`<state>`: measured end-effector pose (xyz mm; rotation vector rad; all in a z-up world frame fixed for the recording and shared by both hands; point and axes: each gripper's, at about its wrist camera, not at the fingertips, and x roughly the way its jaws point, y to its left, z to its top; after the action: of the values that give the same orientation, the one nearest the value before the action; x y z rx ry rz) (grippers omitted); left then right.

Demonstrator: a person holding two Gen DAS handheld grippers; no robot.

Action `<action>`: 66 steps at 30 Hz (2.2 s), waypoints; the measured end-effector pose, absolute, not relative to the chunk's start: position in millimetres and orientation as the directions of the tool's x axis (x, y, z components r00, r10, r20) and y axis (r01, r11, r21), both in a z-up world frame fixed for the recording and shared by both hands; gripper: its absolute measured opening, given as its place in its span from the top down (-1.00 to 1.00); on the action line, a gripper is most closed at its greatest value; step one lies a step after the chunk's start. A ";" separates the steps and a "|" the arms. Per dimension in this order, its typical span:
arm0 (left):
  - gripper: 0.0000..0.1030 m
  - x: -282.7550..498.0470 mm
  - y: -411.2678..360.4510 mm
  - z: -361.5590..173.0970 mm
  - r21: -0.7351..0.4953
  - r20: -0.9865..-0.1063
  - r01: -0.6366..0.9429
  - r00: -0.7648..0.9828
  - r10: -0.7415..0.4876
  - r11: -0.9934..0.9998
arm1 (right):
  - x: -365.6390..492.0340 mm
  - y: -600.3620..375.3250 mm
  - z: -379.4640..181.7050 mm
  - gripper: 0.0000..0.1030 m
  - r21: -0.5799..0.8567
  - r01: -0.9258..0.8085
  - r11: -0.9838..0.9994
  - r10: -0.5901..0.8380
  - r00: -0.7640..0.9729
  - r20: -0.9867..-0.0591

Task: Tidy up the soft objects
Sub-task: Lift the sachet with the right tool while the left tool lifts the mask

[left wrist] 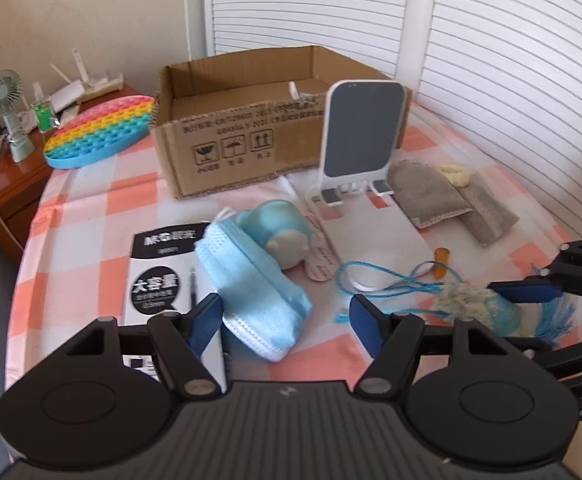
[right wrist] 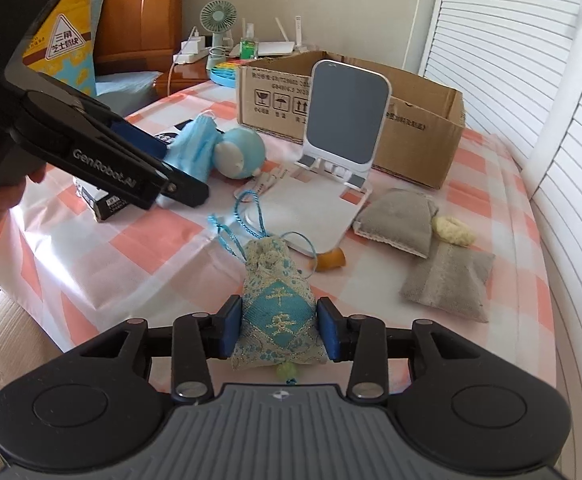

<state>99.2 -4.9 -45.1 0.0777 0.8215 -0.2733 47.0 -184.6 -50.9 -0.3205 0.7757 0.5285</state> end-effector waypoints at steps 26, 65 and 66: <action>-0.67 117.7 -11.5 -43.0 0.139 -0.721 0.385 0.671 -0.173 0.912 | 52.5 -185.5 -61.2 -0.75 -0.033 -0.583 0.812 0.375 0.564 -0.736; -0.53 128.2 -26.5 -68.3 -0.039 -0.728 0.356 0.630 -0.270 0.934 | 38.3 -188.1 -69.8 -1.00 -0.033 -0.597 0.802 0.406 0.585 -0.702; -0.50 127.3 -25.7 -67.9 -0.043 -0.730 0.355 0.627 -0.273 0.934 | 38.4 -188.0 -69.5 -1.00 -0.033 -0.595 0.803 0.404 0.584 -0.704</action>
<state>127.3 -25.7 -67.9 0.1084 0.8172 -0.3608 38.4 -188.0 -69.5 -0.2788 0.7433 0.5920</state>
